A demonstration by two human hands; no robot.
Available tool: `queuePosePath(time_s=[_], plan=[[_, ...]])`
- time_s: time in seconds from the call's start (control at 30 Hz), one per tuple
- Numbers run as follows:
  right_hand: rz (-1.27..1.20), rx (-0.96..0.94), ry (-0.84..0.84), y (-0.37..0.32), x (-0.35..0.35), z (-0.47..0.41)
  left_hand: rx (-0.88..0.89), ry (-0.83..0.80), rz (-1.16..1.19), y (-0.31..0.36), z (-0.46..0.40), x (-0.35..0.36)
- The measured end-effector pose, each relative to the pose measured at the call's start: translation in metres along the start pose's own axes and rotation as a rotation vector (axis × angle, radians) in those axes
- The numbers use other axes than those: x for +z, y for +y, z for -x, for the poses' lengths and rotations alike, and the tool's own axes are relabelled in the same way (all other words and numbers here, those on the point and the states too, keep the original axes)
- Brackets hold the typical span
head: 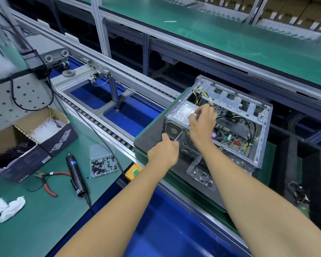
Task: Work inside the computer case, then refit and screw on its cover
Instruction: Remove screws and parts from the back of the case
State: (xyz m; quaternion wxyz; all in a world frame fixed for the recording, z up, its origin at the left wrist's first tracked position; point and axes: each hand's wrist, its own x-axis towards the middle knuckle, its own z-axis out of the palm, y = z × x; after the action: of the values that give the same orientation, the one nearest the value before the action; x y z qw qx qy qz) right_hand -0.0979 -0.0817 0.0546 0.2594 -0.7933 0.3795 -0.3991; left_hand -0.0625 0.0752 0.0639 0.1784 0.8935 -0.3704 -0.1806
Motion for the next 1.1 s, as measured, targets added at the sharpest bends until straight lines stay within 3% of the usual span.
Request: queuePosePath(time_s=[0.1,0.17,0.3,0.37,0.53,0.7,0.83,0.97,1.1], plan=[[-0.177,0.046,0.024,-0.023,0.003,0.037,0.048,-0.147,0.081,-0.004,-0.008,-0.005],[-0.231,0.181,0.091,-0.033,0.010,0.060,0.048,-0.209,0.294,-0.007,-0.014,-0.006],[-0.323,0.797,0.111,-0.036,0.025,0.089,-0.048,-0.345,0.698,-0.019,-0.018,-0.009],[-0.418,0.953,0.064,-0.035,0.028,0.086,-0.039,-0.404,0.798,-0.025,-0.018,-0.010],[-0.850,1.180,0.102,-0.035,0.031,0.064,-0.024,-0.340,0.896,-0.036,-0.019,-0.004],[-0.997,1.230,0.184,-0.043,0.034,0.056,0.085,-0.226,0.767,-0.037,-0.018,0.005],[-1.045,1.248,0.273,-0.047,0.041,0.051,0.206,-0.023,0.410,-0.036,-0.018,0.009],[-1.091,1.233,0.254,-0.045,0.047,0.054,0.212,0.106,0.054,-0.037,-0.015,0.012],[-1.128,1.237,0.259,-0.043,0.049,0.053,0.229,0.144,-0.035,-0.038,-0.015,0.010]])
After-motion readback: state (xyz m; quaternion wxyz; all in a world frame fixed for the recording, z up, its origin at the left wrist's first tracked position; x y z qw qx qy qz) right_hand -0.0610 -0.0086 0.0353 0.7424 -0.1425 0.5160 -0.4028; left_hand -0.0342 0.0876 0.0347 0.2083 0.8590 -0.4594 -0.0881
